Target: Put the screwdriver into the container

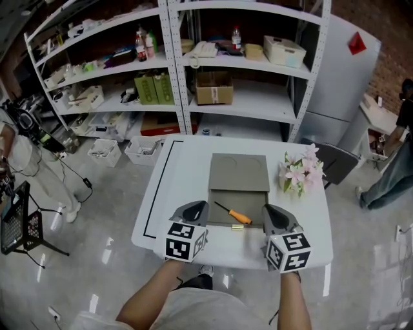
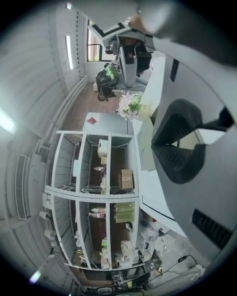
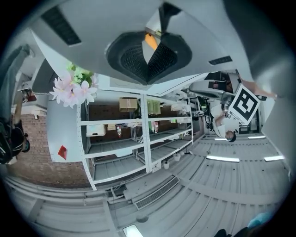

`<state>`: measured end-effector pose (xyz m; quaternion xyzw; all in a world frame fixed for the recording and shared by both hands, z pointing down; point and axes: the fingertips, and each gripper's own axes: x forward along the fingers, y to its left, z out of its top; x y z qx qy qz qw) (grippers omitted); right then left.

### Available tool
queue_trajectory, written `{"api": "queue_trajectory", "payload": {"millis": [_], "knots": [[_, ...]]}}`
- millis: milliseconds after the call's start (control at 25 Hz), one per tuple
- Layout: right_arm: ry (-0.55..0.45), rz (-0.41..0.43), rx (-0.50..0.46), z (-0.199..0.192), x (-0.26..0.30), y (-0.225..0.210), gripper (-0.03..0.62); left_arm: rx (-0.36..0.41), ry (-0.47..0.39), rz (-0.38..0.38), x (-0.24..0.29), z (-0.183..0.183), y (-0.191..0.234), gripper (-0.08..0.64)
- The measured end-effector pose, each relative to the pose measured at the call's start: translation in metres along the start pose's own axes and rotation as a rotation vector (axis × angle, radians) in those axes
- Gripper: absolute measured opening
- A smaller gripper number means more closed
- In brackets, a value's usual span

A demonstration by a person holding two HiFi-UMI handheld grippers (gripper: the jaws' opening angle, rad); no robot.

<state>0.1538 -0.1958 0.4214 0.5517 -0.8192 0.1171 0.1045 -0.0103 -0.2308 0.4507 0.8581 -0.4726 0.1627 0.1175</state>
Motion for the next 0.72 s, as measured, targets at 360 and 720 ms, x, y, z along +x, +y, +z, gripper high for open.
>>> {"api": "queue_trajectory", "payload": {"millis": [360, 720], "knots": [[-0.005, 0.002, -0.005, 0.0007, -0.0056, 0.0057, 0.005, 0.008, -0.013, 0.003, -0.0085, 0.0032, -0.0005, 0.005], [0.0, 0.003, -0.007, -0.0033, -0.0041, 0.0046, 0.005, 0.006, -0.013, 0.0, -0.0053, 0.0011, -0.0003, 0.004]]}}
